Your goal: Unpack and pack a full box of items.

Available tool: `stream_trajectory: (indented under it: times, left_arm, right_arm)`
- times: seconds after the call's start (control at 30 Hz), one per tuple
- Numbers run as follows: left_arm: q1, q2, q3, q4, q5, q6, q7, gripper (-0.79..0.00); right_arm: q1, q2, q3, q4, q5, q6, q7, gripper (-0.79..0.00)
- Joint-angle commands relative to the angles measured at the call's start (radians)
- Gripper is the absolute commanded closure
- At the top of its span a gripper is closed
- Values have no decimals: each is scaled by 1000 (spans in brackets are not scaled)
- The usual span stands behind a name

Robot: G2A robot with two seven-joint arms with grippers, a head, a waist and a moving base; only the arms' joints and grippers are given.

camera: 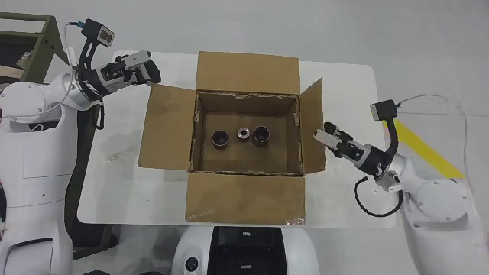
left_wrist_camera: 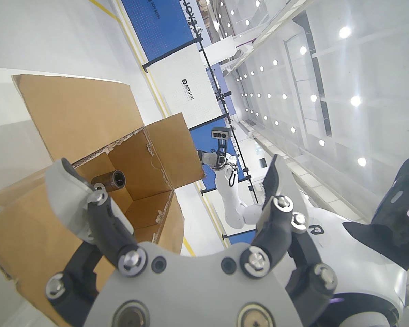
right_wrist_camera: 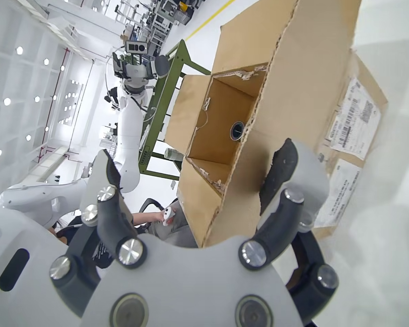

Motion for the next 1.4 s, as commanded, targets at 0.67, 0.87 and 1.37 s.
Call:
stream_trajectory:
  times: [0.67,0.87,1.37]
  left_arm:
    - [0,0,0,0,0,0,0,-785]
    - [0,0,0,0,0,0,0,-785]
    - [0,0,0,0,0,0,0,-785]
  right_arm:
    - [165,-6,-326,67,-227,129,-30,-785]
    - [197,-8,-371,77,-270,160,-41,-785]
    - [216,-4,-403,102,-287,173,-55,-785]
